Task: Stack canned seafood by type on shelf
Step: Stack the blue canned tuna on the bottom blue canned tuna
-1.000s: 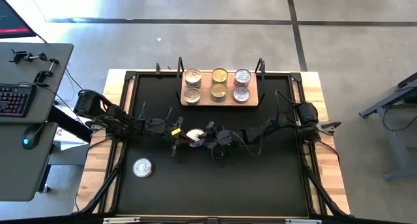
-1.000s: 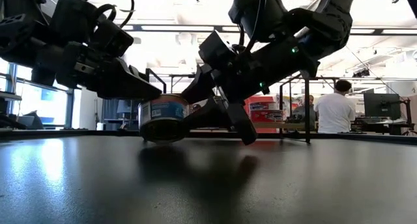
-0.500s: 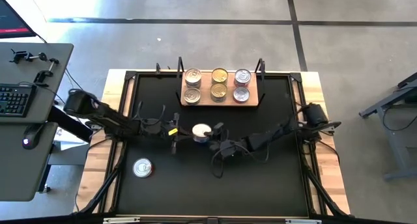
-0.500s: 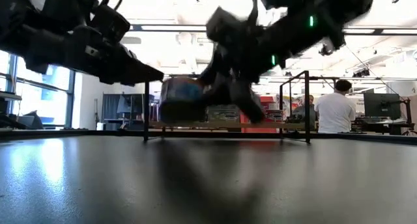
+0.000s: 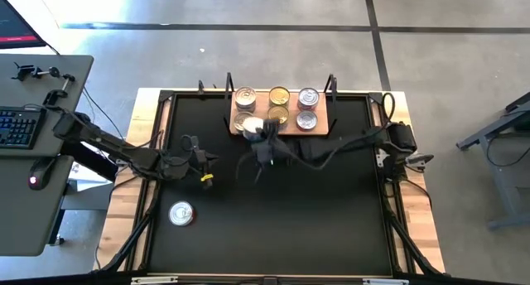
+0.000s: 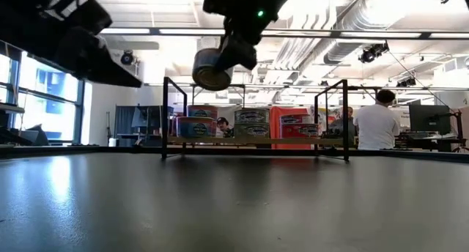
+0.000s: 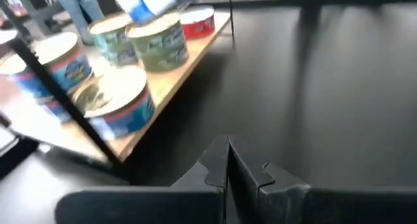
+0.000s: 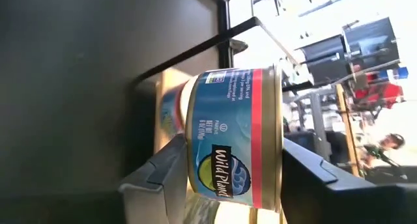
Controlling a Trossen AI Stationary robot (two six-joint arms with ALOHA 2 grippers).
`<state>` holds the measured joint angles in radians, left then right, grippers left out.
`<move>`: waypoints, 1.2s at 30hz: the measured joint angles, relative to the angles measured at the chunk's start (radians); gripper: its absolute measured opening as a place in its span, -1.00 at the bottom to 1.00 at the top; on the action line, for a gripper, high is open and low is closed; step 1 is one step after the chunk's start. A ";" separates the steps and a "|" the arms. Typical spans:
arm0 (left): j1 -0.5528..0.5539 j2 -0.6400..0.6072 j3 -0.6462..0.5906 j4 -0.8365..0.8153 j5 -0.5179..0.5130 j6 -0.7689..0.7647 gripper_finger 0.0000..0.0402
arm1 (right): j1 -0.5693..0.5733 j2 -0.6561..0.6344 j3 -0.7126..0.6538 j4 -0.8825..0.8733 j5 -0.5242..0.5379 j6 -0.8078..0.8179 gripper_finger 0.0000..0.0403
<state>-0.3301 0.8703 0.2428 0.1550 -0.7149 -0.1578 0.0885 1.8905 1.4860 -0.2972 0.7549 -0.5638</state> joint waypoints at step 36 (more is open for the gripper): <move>-0.039 -0.092 0.000 -0.174 -0.023 -0.102 -1.00 | -0.194 0.173 0.001 0.295 -0.270 -0.169 0.16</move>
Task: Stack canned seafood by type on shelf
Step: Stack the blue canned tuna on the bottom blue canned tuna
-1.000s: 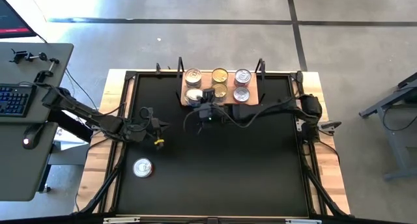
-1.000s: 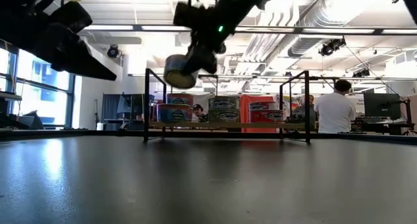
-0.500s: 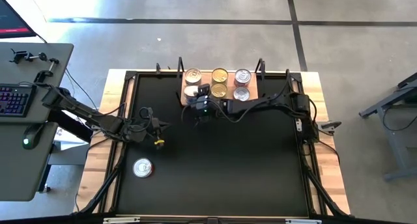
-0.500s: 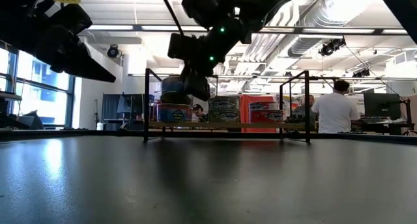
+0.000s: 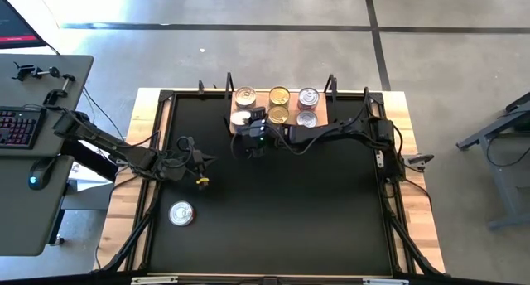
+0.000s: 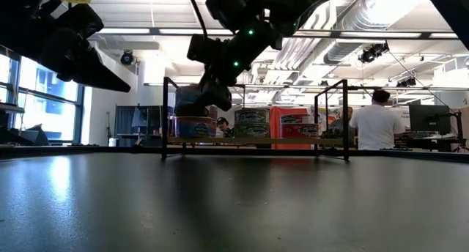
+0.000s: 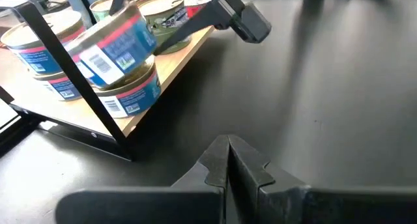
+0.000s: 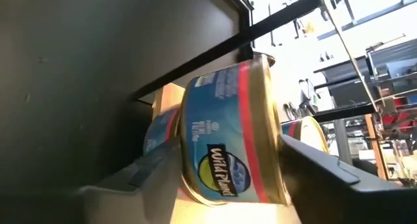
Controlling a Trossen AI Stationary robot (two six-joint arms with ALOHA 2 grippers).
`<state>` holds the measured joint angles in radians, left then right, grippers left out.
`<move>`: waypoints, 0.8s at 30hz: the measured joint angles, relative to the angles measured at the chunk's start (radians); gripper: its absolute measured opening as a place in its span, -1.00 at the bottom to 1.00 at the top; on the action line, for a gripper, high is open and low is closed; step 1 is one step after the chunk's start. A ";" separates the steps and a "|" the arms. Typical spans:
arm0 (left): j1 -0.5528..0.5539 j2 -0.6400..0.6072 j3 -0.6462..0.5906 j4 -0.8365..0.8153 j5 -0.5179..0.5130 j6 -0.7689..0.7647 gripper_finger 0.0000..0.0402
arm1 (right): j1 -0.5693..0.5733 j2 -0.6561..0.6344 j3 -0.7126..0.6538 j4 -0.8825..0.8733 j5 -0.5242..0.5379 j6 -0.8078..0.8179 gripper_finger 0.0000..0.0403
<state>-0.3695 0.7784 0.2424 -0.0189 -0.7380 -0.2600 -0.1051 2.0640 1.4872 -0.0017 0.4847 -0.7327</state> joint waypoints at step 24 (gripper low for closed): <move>0.000 0.000 0.000 0.001 0.000 0.000 -1.00 | -0.008 -0.002 0.000 0.000 0.008 0.063 0.37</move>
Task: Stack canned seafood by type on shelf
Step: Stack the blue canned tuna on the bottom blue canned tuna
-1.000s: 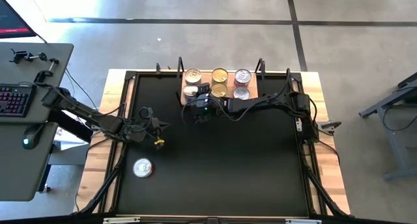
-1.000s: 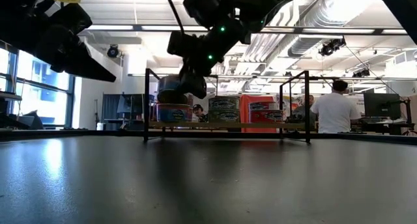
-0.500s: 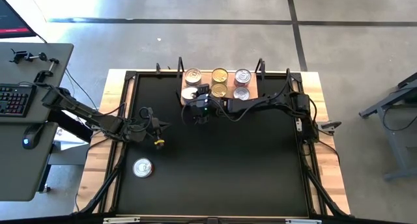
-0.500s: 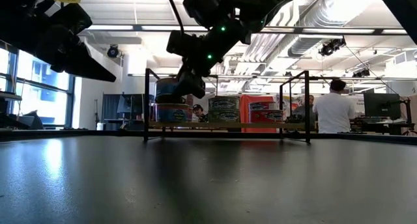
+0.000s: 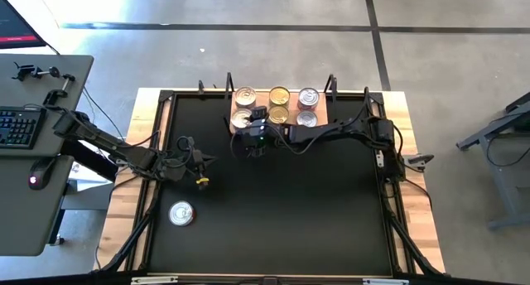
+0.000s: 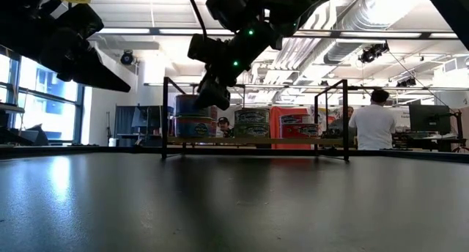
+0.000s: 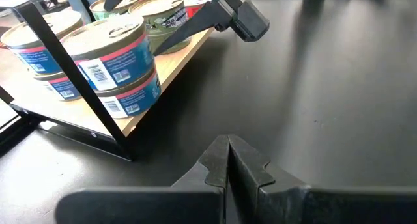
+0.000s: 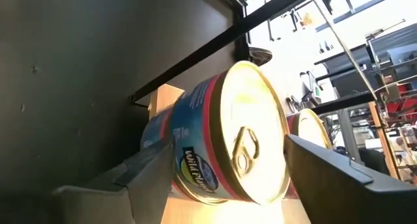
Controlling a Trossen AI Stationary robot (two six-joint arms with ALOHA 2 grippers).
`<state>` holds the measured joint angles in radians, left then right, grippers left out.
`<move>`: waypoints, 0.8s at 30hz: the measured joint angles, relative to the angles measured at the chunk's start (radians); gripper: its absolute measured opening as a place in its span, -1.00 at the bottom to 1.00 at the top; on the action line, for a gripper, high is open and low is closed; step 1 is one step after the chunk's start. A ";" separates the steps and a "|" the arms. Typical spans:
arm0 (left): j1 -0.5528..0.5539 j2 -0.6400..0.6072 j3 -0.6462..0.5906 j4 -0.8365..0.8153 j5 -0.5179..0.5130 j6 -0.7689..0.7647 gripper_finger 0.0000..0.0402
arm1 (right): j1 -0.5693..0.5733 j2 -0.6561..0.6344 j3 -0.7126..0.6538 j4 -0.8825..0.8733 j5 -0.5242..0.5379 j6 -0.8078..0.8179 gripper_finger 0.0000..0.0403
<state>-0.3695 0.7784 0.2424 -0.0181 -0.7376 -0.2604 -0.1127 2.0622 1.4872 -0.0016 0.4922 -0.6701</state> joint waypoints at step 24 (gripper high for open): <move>0.000 0.000 0.000 0.000 0.000 0.000 -1.00 | 0.039 0.047 0.133 -0.183 -0.392 0.250 -0.04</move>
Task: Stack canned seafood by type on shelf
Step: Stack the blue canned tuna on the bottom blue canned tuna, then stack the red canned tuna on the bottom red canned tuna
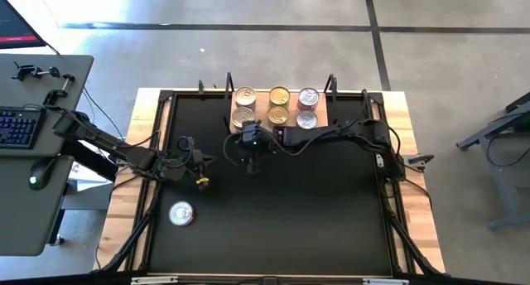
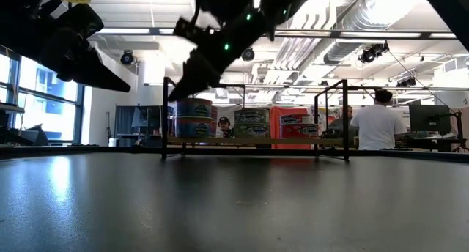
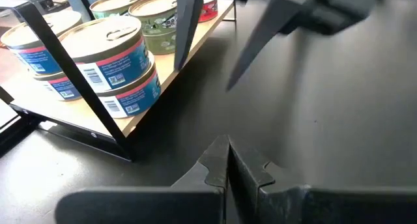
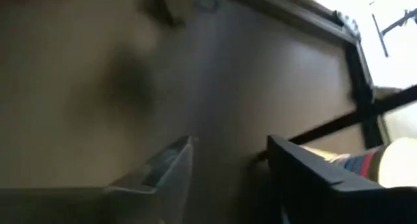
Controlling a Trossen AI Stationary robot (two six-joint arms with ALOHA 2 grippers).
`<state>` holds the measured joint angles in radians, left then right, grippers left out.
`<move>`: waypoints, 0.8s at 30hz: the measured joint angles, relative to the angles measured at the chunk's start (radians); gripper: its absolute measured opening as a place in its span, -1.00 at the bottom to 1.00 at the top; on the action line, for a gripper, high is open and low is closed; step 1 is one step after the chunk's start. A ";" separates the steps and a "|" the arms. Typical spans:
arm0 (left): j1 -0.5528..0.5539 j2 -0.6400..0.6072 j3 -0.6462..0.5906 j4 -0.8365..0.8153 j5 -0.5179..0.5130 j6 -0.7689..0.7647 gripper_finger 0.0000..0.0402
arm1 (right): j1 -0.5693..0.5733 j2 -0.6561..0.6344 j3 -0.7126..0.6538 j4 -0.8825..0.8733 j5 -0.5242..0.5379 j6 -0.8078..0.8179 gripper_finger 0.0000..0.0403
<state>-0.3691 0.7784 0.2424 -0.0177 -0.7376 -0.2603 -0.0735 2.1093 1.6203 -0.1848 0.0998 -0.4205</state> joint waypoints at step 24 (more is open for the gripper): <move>0.000 0.000 0.000 -0.001 0.000 0.000 -1.00 | -0.080 0.089 0.000 0.040 0.197 0.109 -0.99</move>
<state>-0.3691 0.7784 0.2424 -0.0189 -0.7376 -0.2607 -0.1536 2.1986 1.6199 -0.1449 0.2966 -0.3119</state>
